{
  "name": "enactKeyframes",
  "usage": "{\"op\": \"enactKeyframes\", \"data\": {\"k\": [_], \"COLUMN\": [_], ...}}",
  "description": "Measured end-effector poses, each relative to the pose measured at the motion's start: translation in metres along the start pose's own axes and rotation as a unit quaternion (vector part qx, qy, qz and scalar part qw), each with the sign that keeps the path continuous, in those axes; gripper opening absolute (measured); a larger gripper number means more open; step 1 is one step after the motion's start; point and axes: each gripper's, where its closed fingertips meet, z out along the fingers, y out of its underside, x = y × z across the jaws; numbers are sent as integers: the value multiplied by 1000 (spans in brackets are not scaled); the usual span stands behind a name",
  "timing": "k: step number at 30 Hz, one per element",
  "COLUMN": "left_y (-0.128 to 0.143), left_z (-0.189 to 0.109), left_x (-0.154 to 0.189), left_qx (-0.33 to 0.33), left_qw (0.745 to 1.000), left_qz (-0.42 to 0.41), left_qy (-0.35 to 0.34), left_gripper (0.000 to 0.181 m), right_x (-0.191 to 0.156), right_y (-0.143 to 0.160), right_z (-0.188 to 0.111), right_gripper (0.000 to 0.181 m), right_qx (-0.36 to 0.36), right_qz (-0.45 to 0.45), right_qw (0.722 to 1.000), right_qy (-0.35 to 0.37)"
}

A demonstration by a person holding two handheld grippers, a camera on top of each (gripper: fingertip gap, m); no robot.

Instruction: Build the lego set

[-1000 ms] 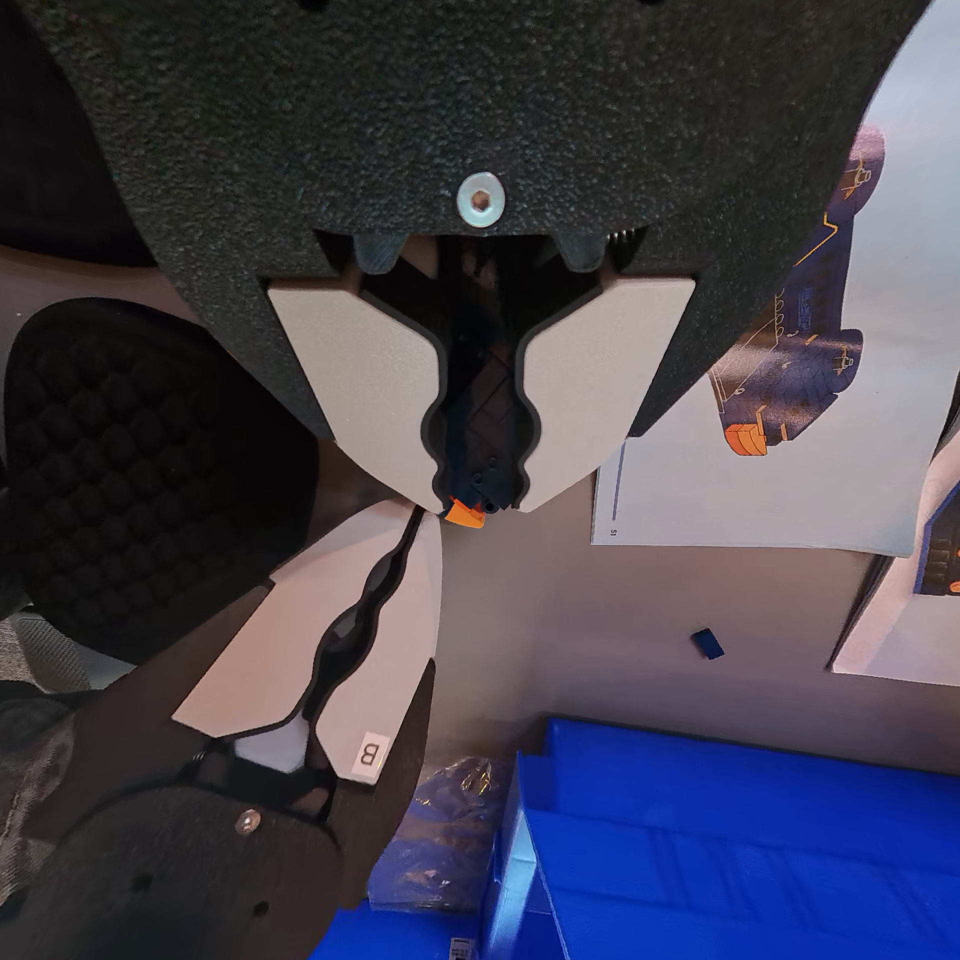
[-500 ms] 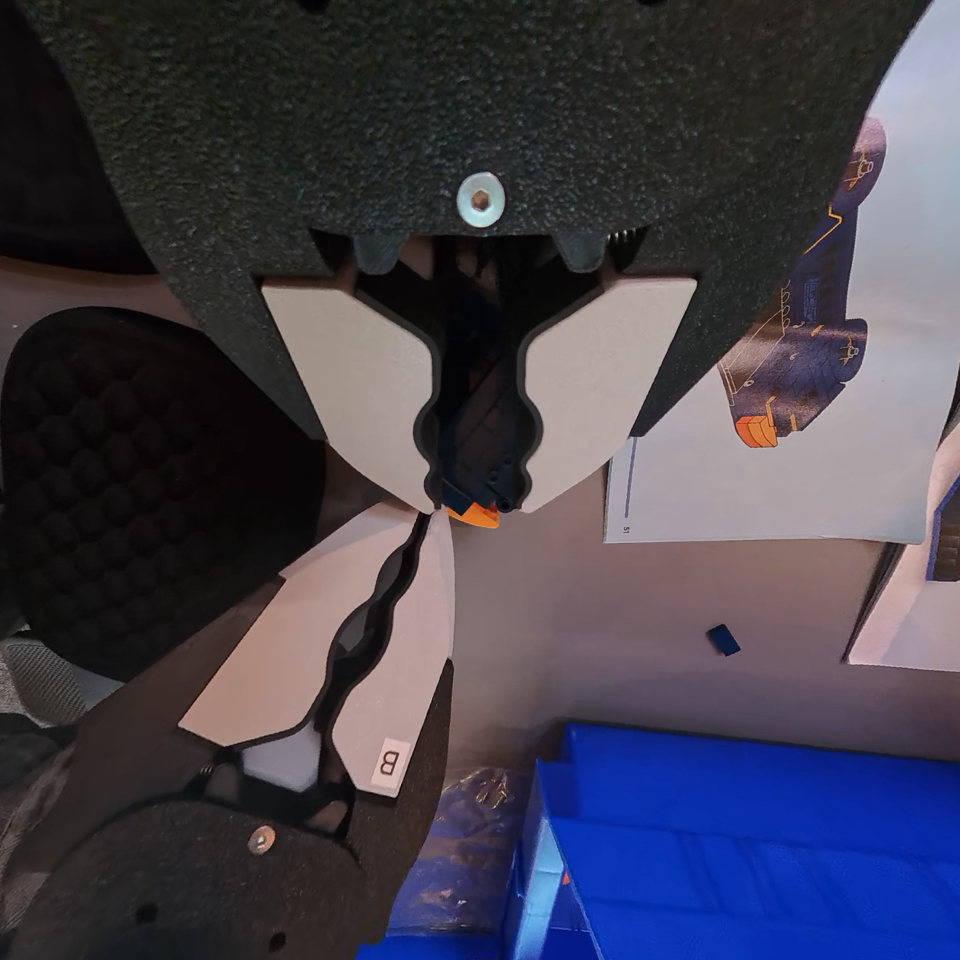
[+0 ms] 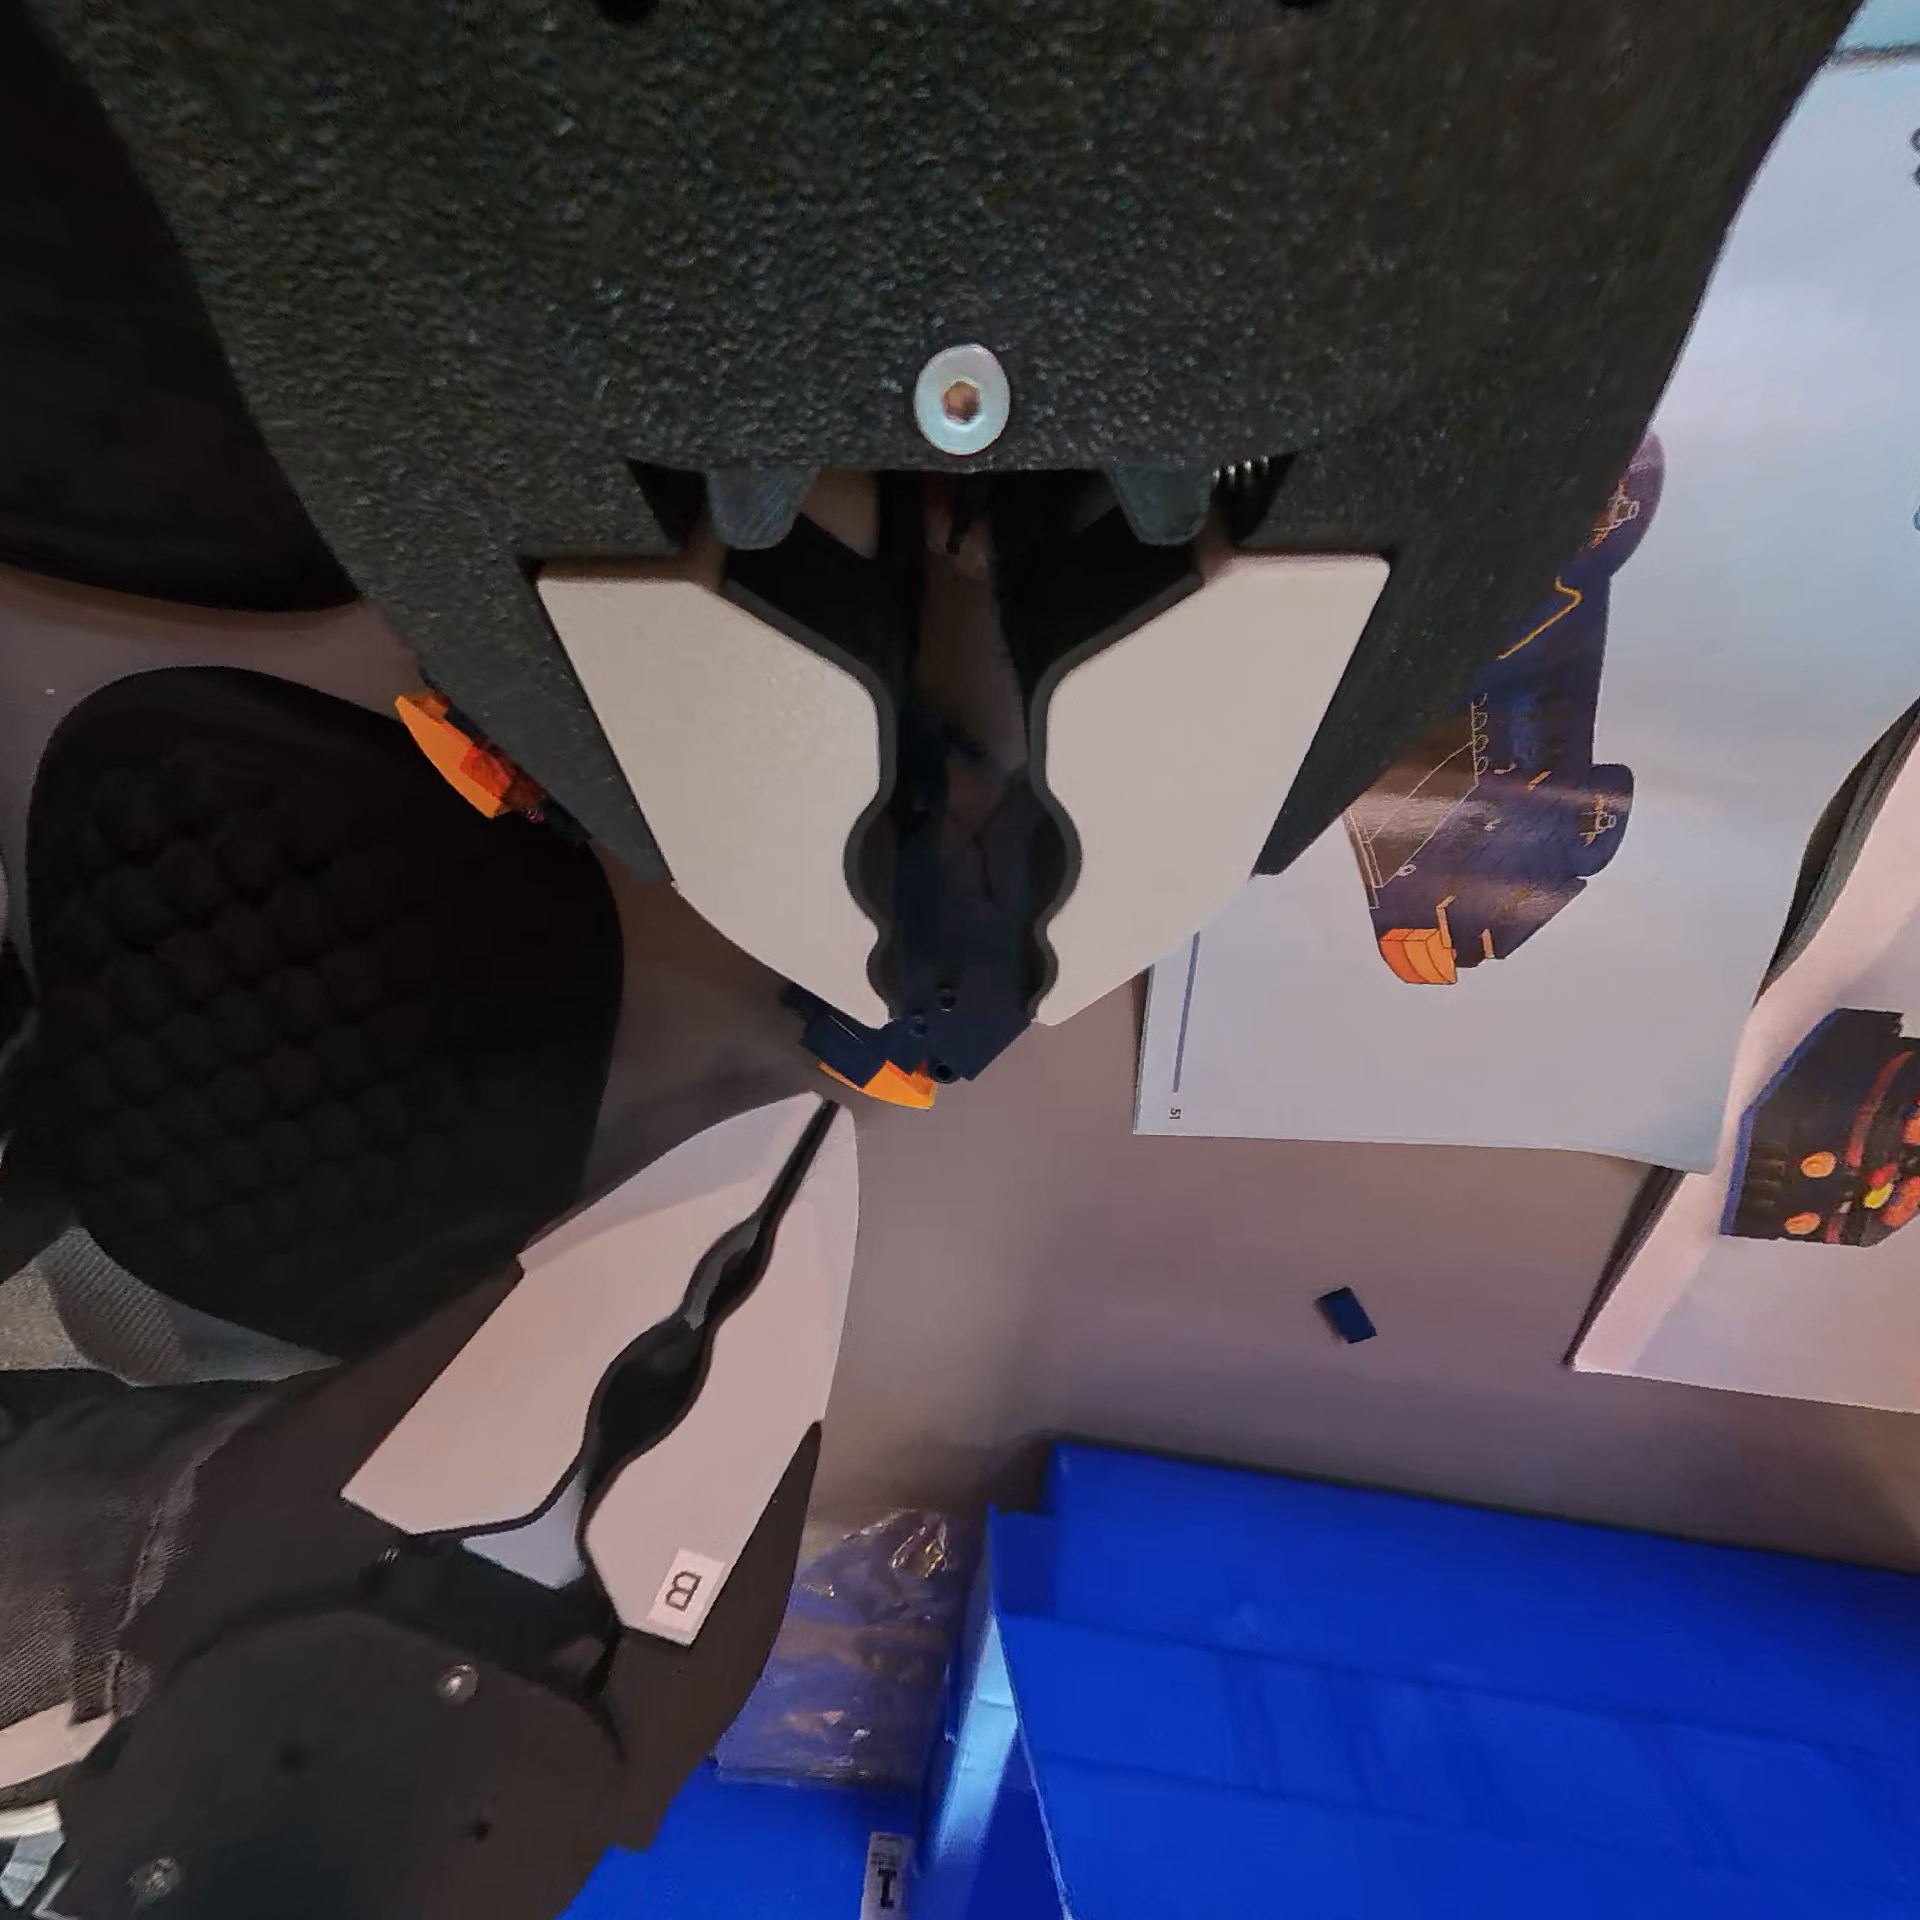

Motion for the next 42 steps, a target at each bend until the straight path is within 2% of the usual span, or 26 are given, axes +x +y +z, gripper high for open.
{"op": "enactKeyframes", "data": {"k": [4, 14, 21, 28, 34, 36, 38, 40, 42], "left_y": [6, 5, 4, 4, 4, 3, 3, 3, 3], "left_z": [4, 5, 7, 7, 7, 7, 7, 7, 7], "left_x": [0, 0, 1, 0, 0, 0, 0, 0, 0], "left_qx": [-17, -3, 12, 20, 22, 21, 23, 22, 21], "left_qw": [1000, 1000, 1000, 1000, 1000, 1000, 1000, 1000, 1000], "left_qz": [10, 11, 8, 1, 2, 2, 2, 1, 4], "left_qy": [-5, -9, -16, -15, -15, -14, -14, -14, -14], "left_gripper": [20, 17, 17, 16, 16, 16, 15, 15, 15], "right_x": [0, -3, -8, -8, -8, -6, 4, 4, -3], "right_y": [0, 2, 2, 3, 4, 2, -16, -3, 0], "right_z": [3, 6, 7, 8, 9, 6, -10, -9, -6], "right_gripper": [0, 0, 0, 0, 1, 0, 0, 0, 0], "right_qx": [3, 2, 7, 6, 3, 12, 91, 50, 37], "right_qz": [-3, -1, -96, -121, -110, -79, -28, -23, -58], "right_qw": [1000, 1000, 995, 991, 992, 996, 994, 998, 997], "right_qy": [3, -4, 38, 64, 60, 42, 48, 41, 44]}}
